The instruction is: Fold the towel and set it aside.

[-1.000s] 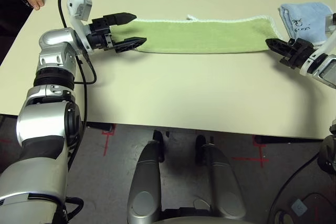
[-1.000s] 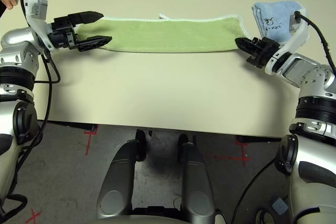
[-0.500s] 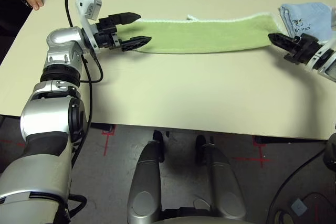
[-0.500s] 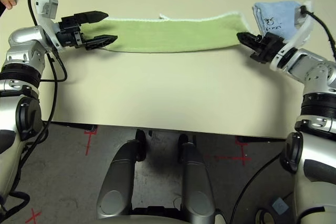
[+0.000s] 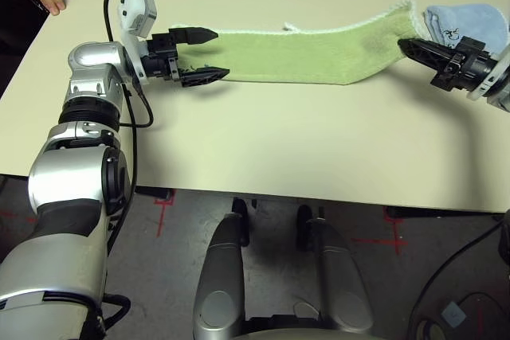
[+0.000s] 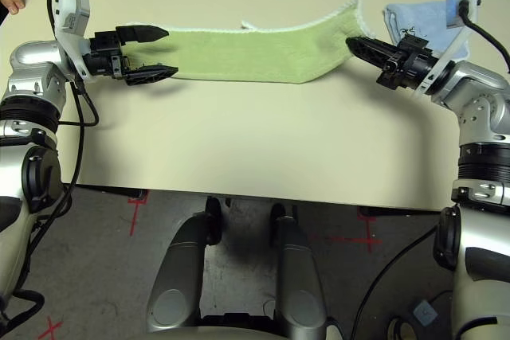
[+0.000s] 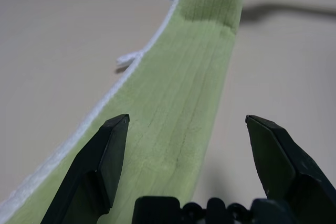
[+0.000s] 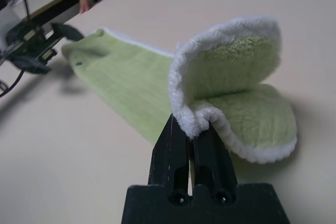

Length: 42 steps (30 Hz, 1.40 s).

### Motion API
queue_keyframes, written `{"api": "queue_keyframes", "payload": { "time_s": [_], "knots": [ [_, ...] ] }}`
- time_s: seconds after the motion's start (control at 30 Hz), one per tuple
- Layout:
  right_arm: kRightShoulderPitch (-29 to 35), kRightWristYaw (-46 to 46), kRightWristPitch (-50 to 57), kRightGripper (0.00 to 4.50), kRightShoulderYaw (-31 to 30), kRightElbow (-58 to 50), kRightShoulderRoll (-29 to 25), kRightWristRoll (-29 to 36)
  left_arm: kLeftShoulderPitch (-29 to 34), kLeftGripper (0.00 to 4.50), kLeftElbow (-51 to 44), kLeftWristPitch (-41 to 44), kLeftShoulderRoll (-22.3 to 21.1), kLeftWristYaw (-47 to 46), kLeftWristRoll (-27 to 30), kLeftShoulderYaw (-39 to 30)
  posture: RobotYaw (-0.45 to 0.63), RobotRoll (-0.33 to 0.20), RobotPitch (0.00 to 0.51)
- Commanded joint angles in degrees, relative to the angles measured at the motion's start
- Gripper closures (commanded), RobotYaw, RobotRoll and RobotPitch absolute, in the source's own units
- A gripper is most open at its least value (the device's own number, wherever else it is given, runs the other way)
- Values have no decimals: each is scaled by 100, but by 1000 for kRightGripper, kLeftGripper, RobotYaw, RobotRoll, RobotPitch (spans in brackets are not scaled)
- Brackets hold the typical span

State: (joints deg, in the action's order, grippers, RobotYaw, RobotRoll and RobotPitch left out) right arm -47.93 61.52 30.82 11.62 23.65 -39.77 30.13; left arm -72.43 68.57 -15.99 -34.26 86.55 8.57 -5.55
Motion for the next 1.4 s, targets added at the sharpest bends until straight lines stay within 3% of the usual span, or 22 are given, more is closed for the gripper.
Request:
{"api": "queue_keyframes", "payload": {
  "time_s": [0.03, 0.4, 0.7, 0.9, 1.0, 1.1, 1.23, 1.4],
  "knots": [
    [7, -231, -25, 4461, -275, -330, 168, -218, -68, 0, 49, -30, -18, 116, -81, 31, 33, 0, 357],
    [-108, -880, 439, 4461, -625, -982, 664, -351, -66, 0, 6, 13, 1, 172, -46, 10, 50, 0, 361],
    [180, -2321, 1706, 4461, 1003, -988, 473, 405, -62, 0, -31, 46, -6, 218, -11, -14, 43, 0, 361],
    [368, -4015, 3728, 4461, 2204, -1625, 841, 1213, -95, 0, -19, 76, 27, 230, -19, -3, 27, 0, 366],
    [266, -4528, 3972, 4461, 2427, -1721, 1059, 1307, -119, 0, -19, 93, 71, 216, -13, -5, 24, 0, 366],
    [146, -4410, 3654, 4461, 2161, -1830, 1103, 1292, -135, 0, -22, 109, 91, 212, -8, -11, 26, 0, 366],
    [259, -3059, 2410, 4461, 791, -2062, 691, 749, -140, 0, -30, 121, 81, 220, -5, -18, 38, 0, 365],
    [-19, -2013, 1260, 4461, -328, -1685, 435, 66, -137, 0, -49, 135, 58, 232, 5, -26, 50, 0, 365]
  ]
}}
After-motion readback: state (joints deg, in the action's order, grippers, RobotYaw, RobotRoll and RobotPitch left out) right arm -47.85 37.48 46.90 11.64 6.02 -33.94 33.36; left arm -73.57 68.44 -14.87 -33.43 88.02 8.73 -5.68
